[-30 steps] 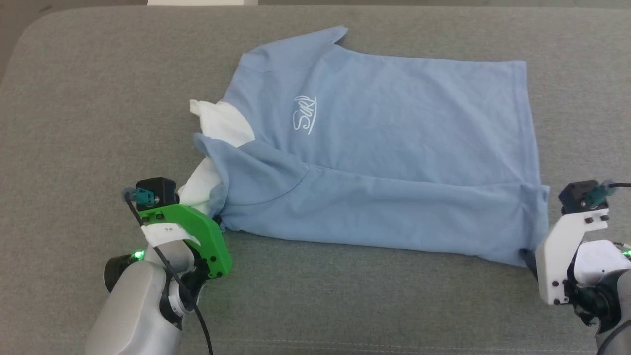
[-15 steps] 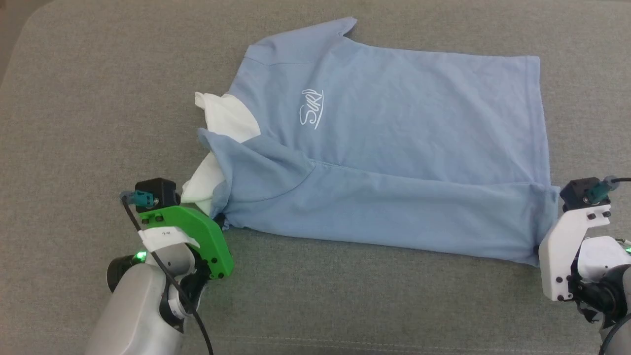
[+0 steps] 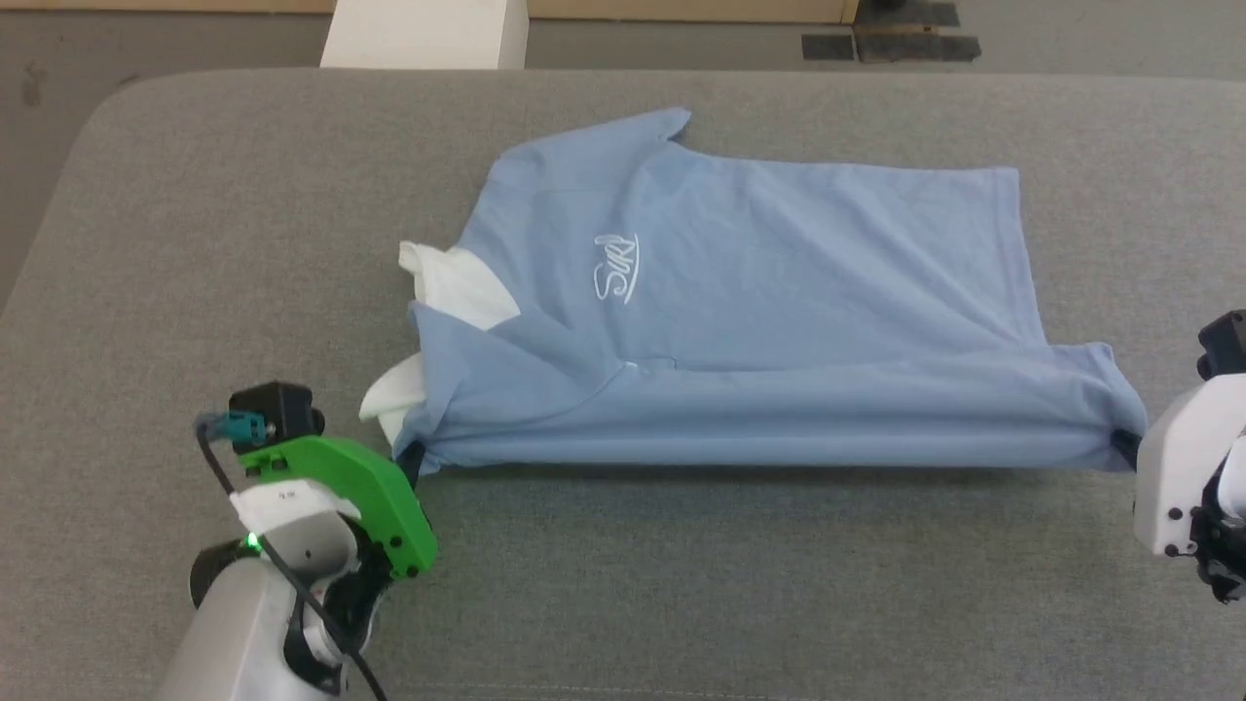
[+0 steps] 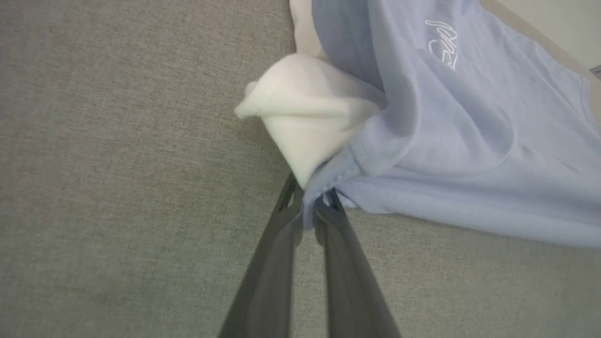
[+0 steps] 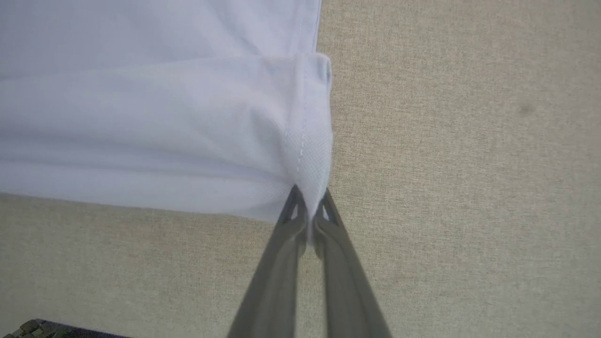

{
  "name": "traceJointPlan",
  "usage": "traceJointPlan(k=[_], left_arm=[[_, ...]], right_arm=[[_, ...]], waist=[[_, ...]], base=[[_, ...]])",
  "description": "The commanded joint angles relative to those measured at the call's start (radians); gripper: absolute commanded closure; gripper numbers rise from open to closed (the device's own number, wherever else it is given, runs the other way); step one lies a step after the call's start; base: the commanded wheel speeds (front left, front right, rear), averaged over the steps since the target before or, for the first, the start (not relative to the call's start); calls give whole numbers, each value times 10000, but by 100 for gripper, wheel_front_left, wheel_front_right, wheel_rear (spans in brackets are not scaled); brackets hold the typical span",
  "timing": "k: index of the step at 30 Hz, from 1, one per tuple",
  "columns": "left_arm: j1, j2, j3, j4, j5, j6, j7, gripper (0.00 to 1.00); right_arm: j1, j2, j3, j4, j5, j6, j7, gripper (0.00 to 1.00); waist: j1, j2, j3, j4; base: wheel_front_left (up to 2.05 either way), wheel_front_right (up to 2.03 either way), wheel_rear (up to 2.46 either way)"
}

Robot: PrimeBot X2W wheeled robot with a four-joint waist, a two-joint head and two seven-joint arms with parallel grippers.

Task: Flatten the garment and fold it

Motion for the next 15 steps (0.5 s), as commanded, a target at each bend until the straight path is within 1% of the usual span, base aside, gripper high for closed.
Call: traceJointPlan(k=[1,3,7,10,15], left_arm=[[437,105,92,-231,-106,181,71,100],[954,140,88,-561,-108,376,181,100],[1905,52,44,-878,-267,606,347,100],[2261,-87,-35,-797,-403,656,432,100],[2276,-190,-157,11,-564,557,583,100]], right_arm=[[231,-117,-99,-67,29,-21,85,100],[514,-124,-136,-112,34,-21,215,100],[1122,-48,-138,-49,-74,-21,258,100],[1534,106,-195,275,-226,-21,85,100],[1761,485,-164,992,-474,-21,-307,100]], waist=[[0,-1,-296,-86],[0,-1,-380,-121],[0,-1,-449,-145],[0,-1,-451,-89],[0,-1,-486,-63]], base=[[0,0,0],[0,0,0],[0,0,0],[0,0,0],[0,0,0]])
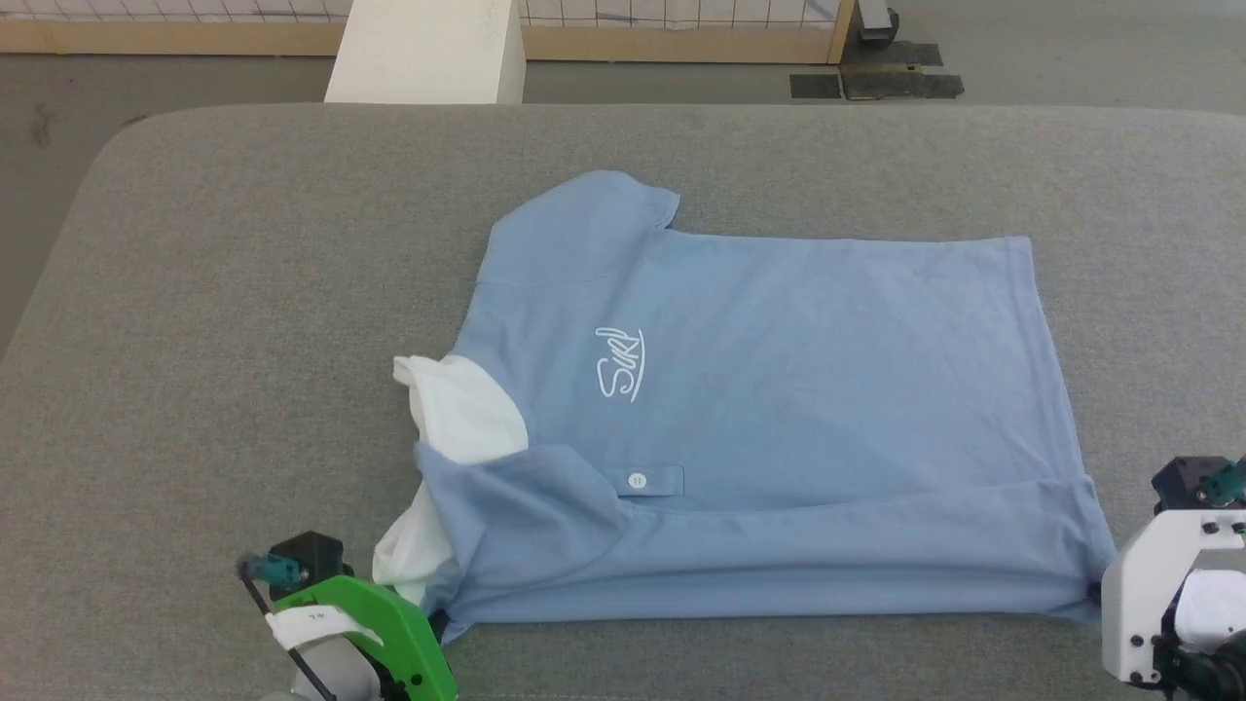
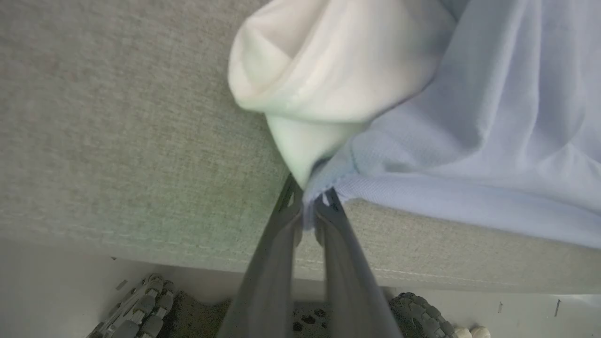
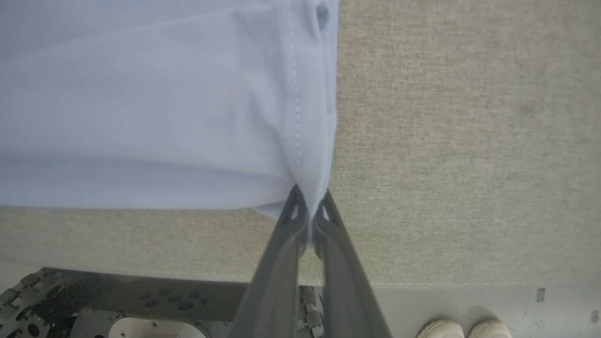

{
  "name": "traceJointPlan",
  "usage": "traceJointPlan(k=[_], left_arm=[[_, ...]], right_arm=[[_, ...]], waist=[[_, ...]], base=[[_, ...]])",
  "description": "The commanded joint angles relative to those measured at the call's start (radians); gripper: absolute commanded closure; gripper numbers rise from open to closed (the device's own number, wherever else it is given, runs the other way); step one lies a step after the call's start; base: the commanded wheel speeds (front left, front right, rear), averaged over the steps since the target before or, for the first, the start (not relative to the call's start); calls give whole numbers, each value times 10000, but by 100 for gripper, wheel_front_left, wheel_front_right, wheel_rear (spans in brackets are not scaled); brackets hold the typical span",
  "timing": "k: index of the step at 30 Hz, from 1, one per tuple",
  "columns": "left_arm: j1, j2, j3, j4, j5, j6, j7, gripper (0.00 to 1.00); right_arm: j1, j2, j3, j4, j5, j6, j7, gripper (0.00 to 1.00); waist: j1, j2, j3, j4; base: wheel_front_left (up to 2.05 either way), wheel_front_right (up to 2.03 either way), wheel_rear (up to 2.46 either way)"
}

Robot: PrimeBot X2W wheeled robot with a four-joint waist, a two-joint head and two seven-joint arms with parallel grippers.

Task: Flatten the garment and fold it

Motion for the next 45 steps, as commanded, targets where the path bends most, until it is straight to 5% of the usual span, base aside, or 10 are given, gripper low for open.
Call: traceJointPlan(k=[1,2,3,4,21,35,45], left_arm=[[20,57,15,241,-17,-10,81,100],[-49,40,36,374,-46,-26,60,92],[-100,49,41,455,-46,-34,53,44],[-168,90,31,526,-22,-42,72,0],[-1873,1352,830,-2061,404,344,356,0],[-3802,490,224,-46,2062,-1911,-5897,0],[-7384,17,-651,3014,2469,-3039,-6228,0]], right_arm=[[71,54,-55,176,-82,-19,-185,100],[63,96,-53,337,-117,-19,-290,100],[41,136,-75,442,-110,-19,-368,91],[8,167,-85,539,-87,-19,-474,0],[-1187,-397,-1237,-1274,1111,-19,-1202,0],[-2215,-337,-1061,-1196,1145,-19,-5471,0],[-3300,-472,-1047,-1331,1174,-19,-5852,0]], waist=[[0,0,-28,3],[0,0,-48,3],[0,0,-68,-1],[0,0,-91,-5],[0,0,-495,-239],[0,0,602,-184],[0,0,2722,-316]], base=[[0,0,0],[0,0,0],[0,0,0],[0,0,0],[0,0,0],[0,0,0],[0,0,0]])
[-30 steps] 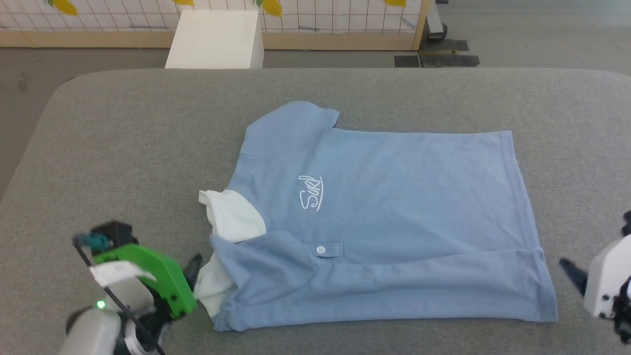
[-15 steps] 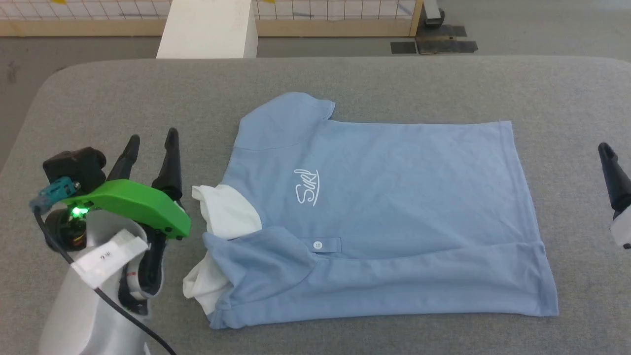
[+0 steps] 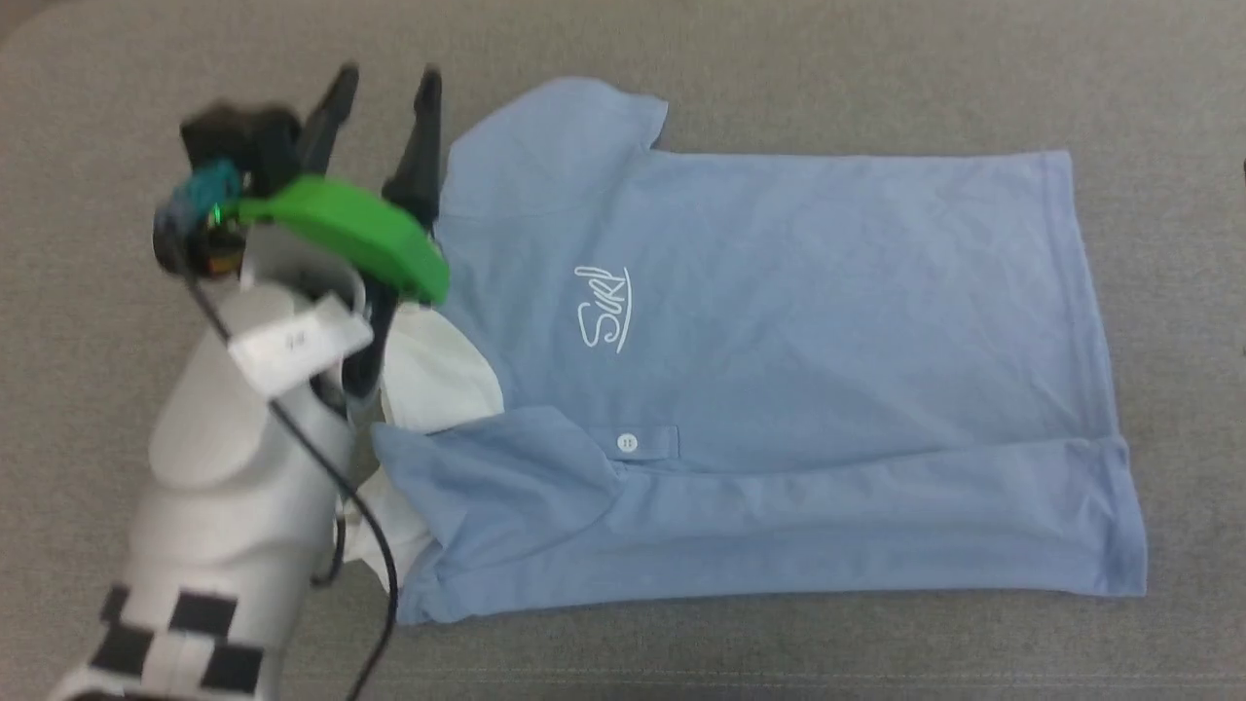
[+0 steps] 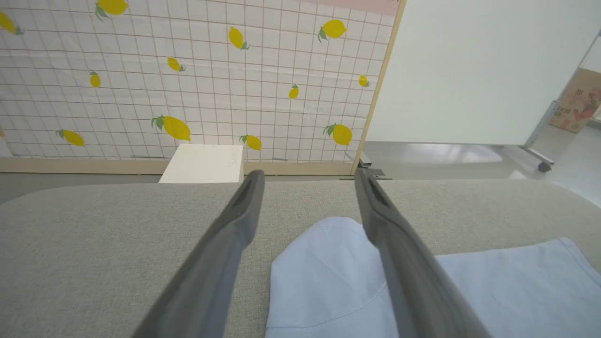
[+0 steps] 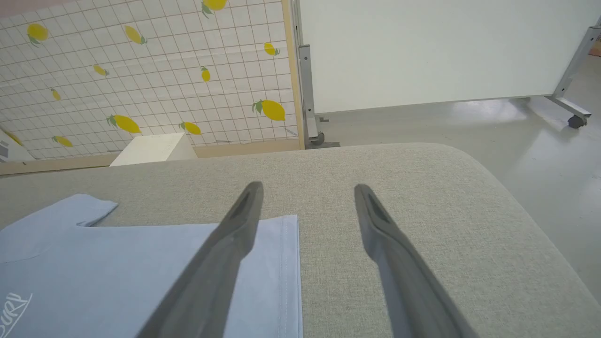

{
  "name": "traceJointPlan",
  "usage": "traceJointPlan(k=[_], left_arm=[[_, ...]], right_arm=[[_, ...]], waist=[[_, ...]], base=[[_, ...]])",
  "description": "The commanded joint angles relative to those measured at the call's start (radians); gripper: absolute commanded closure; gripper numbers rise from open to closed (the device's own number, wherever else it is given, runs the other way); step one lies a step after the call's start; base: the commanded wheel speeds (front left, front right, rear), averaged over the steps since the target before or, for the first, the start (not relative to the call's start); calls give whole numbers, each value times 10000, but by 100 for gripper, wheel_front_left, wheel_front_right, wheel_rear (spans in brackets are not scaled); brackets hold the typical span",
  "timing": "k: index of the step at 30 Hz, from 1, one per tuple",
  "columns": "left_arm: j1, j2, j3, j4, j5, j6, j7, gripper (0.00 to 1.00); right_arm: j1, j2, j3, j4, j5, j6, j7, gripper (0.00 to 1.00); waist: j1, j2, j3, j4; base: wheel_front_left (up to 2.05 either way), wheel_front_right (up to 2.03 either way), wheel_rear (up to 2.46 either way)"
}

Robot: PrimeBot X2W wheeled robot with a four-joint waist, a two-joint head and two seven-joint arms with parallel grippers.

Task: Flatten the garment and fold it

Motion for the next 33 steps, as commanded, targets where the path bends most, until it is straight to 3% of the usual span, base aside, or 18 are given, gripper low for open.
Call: traceJointPlan(k=[1,7,12,16,22,23,24,25,27,33], left_arm=[[-711,-25,-59,391,122,-108,110,0],[-3294,-182,-121,2406,39,-33,1622,0],[-4853,-202,-472,4204,-1,385,4814,0],[-5589,-162,-805,5151,134,980,7318,0],[-5785,-201,-1198,5655,359,1735,9380,0],[-5726,-251,-1189,5684,282,1777,9693,17],[-5675,-297,-1154,5665,195,1802,9878,95],[-5598,-366,-1112,5630,72,1793,10116,100],[-5492,-486,-975,5428,-188,1735,10333,100],[-5344,-643,-693,4381,-596,1541,9856,100]], right_arm=[[-276,-27,62,-100,-5,-15,-65,0],[-813,-11,409,-324,12,-15,41,0],[-931,127,621,-440,49,-15,-1,0],[-817,185,622,-418,57,-15,-64,0],[-668,182,470,-407,69,-15,-169,0],[-656,182,448,-432,75,-15,-162,0],[-653,175,430,-457,75,-15,-149,0],[-666,158,412,-488,73,-15,-121,0],[-727,87,383,-544,47,-15,-58,0],[-1206,-347,618,-573,-182,-15,630,0]], waist=[[-1,0,1260,-184],[-1,0,2401,-557],[-1,0,2849,-813],[-1,0,2994,-856],[-1,0,3077,-834],[-1,0,3084,-825],[-1,0,3090,-813],[-1,0,3092,-791],[-1,0,3096,-729],[-1,0,3030,-477]], base=[[0,0,0],[0,0,0],[0,0,0],[0,0,0],[0,0,0],[0,0,0],[0,0,0],[0,0,0],[0,0,0],[0,0,0]])
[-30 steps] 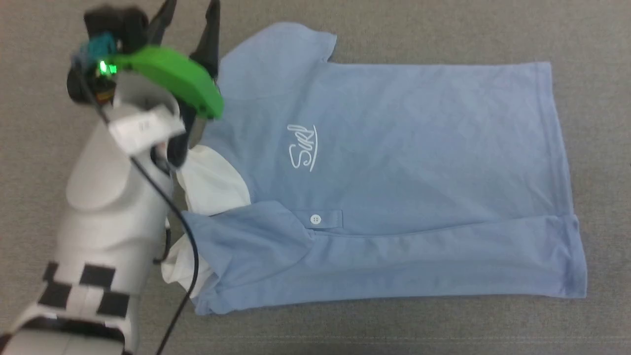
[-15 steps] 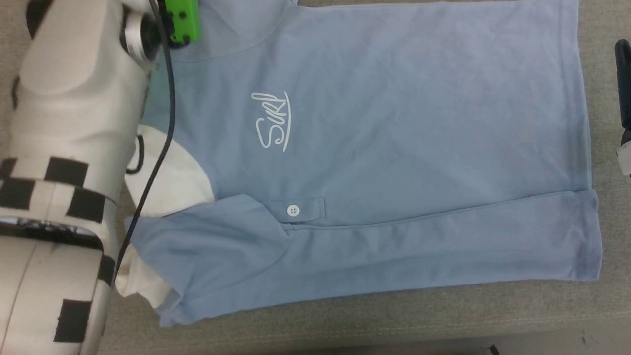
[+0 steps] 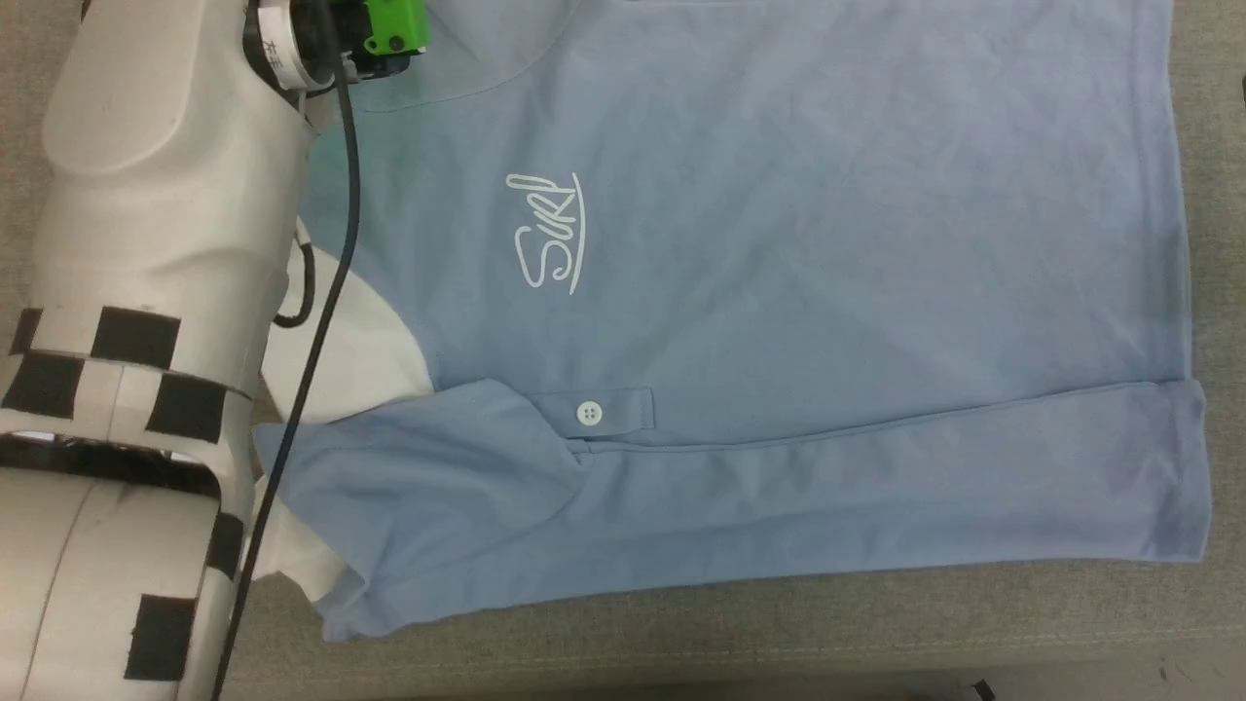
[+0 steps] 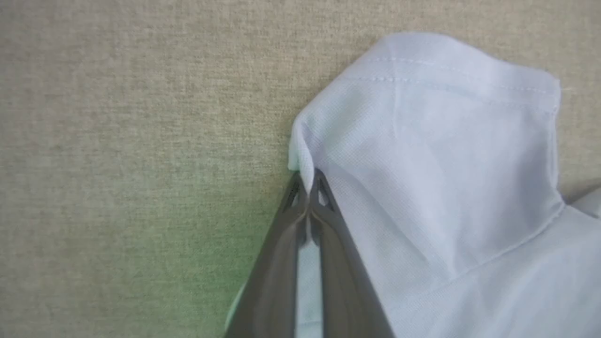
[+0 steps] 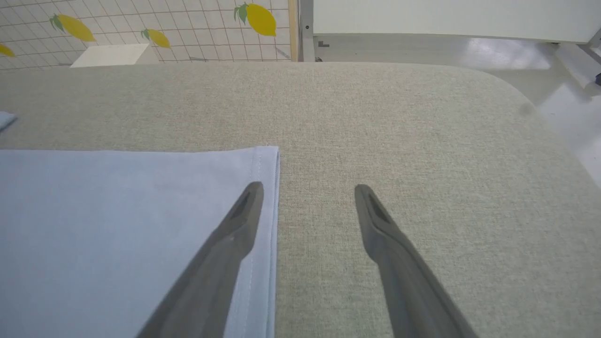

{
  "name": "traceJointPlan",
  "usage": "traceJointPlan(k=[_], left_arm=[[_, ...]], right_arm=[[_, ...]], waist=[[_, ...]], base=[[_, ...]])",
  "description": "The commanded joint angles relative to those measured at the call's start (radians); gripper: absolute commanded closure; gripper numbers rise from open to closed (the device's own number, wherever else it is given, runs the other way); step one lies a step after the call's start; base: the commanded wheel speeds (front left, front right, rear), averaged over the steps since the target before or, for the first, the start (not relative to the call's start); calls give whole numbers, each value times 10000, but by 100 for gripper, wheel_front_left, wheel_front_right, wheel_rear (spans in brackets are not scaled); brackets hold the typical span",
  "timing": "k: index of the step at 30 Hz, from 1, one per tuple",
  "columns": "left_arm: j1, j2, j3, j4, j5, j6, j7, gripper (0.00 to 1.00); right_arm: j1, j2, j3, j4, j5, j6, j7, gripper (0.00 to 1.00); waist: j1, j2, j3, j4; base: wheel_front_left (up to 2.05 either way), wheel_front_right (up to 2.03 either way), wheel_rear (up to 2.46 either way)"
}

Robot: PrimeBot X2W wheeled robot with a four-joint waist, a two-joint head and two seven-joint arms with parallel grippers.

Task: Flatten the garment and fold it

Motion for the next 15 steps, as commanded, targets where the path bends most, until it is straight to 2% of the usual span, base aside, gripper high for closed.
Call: traceJointPlan(k=[1,5,10,15], left_arm=[[533,-216,28,-16,-180,-77,-67,100],[504,-233,299,-768,-465,-189,-456,100],[589,-254,509,-1762,-712,-256,-771,100],[794,-301,526,-2570,-838,-278,-839,100]], right_arm=[[-374,-192,152,19,-154,-15,234,0],[-1340,-922,864,666,-544,-15,1633,0],[-3107,-1694,2233,1542,-697,-15,3560,0],[-4320,-2176,3136,2341,-717,-15,5341,0]], waist=[[-1,-1,-38,89],[-1,-1,-10,204],[-1,-1,206,501],[-1,-1,465,893]], base=[[0,0,0],[0,0,0],[0,0,0],[0,0,0]])
